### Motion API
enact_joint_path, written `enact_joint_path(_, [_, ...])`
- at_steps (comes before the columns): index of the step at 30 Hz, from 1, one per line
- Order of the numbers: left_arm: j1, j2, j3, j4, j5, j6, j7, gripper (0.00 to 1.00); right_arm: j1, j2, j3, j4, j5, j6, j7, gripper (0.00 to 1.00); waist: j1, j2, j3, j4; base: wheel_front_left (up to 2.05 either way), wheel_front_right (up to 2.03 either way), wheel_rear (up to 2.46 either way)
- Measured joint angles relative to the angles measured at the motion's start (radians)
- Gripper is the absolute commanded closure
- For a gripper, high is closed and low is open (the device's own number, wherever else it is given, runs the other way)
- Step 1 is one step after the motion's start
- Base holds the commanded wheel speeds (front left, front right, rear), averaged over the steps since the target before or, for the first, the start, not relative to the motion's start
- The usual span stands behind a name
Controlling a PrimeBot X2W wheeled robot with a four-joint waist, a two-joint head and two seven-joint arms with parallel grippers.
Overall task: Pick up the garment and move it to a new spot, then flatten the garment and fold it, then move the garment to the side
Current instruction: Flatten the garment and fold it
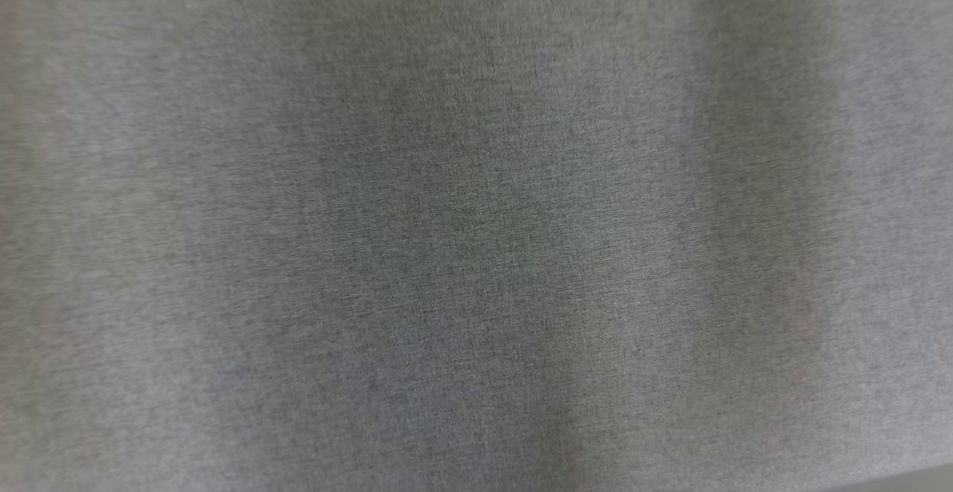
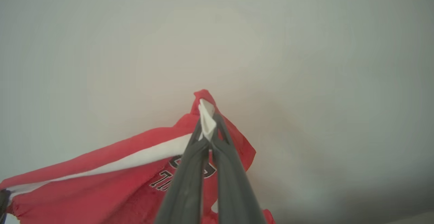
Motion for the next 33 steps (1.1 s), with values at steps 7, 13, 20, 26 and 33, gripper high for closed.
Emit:
enact_joint_path(7, [-0.064, -0.002, -0.070, 0.037, -0.048, 0.000, -0.052, 1.00, -0.074, 0.023, -0.022, 0.044, -0.039, 0.000, -0.028, 1.00, -0.0002, 0.0000, 0.037, -0.011, 0.00, 0.00, 0.00])
enact_joint_path(13, [-0.038, 0.030, -0.145, 0.011, -0.124, 0.000, -0.099, 1.00, -0.028, 0.047, -0.032, 0.041, -0.016, 0.000, -0.034, 1.00, -0.0003, -0.0001, 0.038, -0.011, 0.00, 0.00, 0.00])
enact_joint_path(20, [0.215, 0.112, -0.208, -0.103, -0.226, 0.000, -0.223, 1.00, 0.273, 0.057, 0.026, -0.135, 0.077, 0.000, 0.020, 1.00, -0.0004, -0.0002, -0.021, -0.008, 0.00, 0.00, 0.00])
enact_joint_path(26, [0.497, 0.179, -0.201, -0.227, -0.255, 0.011, -0.272, 1.00, 0.596, 0.045, 0.029, -0.336, 0.145, 0.000, 0.059, 1.00, -0.0005, -0.0003, -0.108, 0.001, 0.00, 0.00, 0.00])
enact_joint_path(33, [0.860, 0.216, -0.070, -0.461, -0.223, 0.111, -0.278, 1.00, 0.992, 0.056, -0.022, -0.580, 0.176, 0.000, 0.120, 1.00, -0.0007, -0.0004, -0.220, 0.011, 0.00, 0.00, 0.00])
